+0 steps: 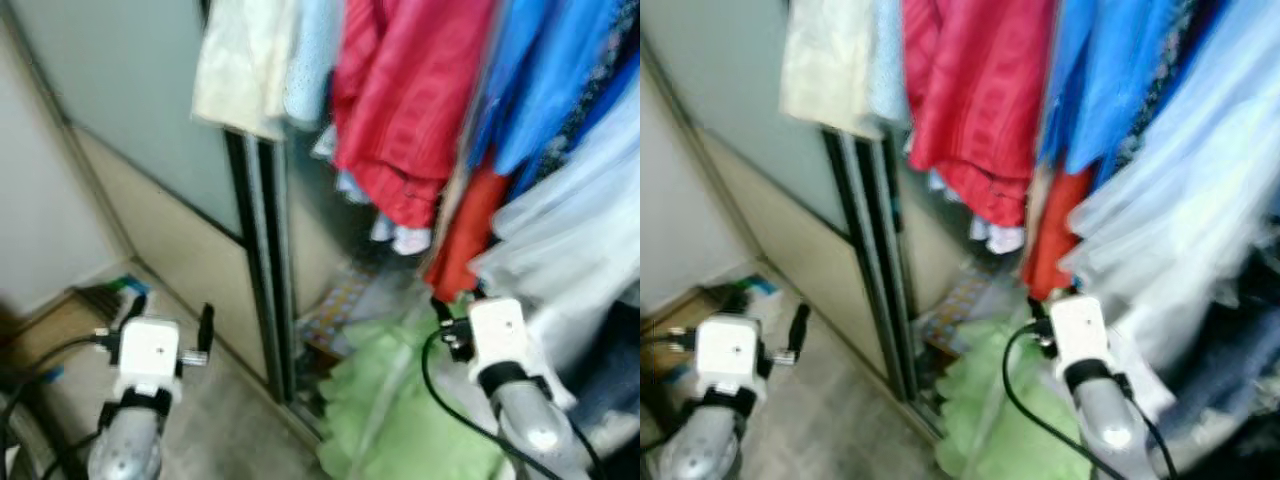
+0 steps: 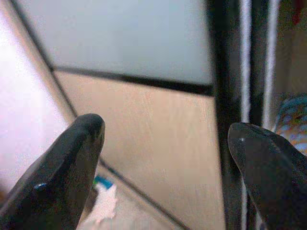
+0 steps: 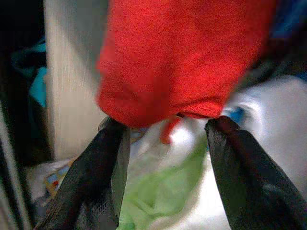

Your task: Clean up the room

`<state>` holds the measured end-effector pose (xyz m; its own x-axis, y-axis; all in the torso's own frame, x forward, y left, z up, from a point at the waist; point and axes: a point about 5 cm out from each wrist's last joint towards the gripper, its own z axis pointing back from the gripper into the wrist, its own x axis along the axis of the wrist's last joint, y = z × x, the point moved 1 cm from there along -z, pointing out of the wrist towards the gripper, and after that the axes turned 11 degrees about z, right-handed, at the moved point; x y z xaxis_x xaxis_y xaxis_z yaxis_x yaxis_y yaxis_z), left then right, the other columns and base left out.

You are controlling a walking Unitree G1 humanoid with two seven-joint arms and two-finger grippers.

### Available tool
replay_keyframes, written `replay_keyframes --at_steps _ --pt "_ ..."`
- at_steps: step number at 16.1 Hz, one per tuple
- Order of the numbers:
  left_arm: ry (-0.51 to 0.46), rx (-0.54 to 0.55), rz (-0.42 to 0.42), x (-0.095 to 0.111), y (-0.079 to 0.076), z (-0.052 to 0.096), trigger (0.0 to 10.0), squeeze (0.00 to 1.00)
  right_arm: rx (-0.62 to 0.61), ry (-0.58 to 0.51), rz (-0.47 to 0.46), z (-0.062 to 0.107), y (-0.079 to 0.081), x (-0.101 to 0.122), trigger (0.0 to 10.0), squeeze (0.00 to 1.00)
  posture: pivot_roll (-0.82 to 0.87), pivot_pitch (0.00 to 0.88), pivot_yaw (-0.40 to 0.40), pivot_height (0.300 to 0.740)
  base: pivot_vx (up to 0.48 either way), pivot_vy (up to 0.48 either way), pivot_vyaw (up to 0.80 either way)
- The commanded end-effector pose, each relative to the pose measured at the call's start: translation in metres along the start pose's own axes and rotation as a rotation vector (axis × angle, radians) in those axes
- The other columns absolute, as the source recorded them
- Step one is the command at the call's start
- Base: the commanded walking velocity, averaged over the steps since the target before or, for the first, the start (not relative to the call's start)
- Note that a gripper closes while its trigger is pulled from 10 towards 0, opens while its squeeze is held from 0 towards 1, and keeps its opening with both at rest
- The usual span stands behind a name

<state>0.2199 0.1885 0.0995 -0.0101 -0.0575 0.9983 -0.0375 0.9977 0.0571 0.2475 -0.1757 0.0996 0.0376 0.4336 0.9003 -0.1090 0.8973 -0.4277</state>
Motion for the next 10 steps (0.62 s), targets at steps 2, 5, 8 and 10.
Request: replay_keyframes --at_steps 2,5,8,10 --pt "0.005 0.018 -0.015 0.0007 0.0051 -0.0017 10.0 0.00 0.006 -0.019 -0.012 -0.0041 0.0021 0.0062 10.0 0.00 -0.04 0.014 -0.051 0.740 0.000 0.000 0.80" --pt "0.009 0.021 -0.015 0.0003 0.0051 -0.0022 10.0 0.00 0.015 -0.021 -0.016 -0.0047 0.0023 0.0064 10.0 0.00 -0.04 0.015 -0.051 0.740 0.000 0.000 0.60" --pt "0.015 0.016 -0.018 -0.0003 0.0053 -0.0034 10.0 0.00 0.024 0.005 0.017 -0.0071 0.0052 0.0045 10.0 0.00 -0.04 0.018 -0.041 0.740 0.000 0.000 0.00" --pt "0.019 0.004 -0.022 -0.0008 0.0051 -0.0049 10.0 0.00 -0.008 0.018 0.019 -0.0064 0.0035 0.0039 10.0 0.00 -0.05 0.020 -0.029 0.740 0.000 0.000 0.00"
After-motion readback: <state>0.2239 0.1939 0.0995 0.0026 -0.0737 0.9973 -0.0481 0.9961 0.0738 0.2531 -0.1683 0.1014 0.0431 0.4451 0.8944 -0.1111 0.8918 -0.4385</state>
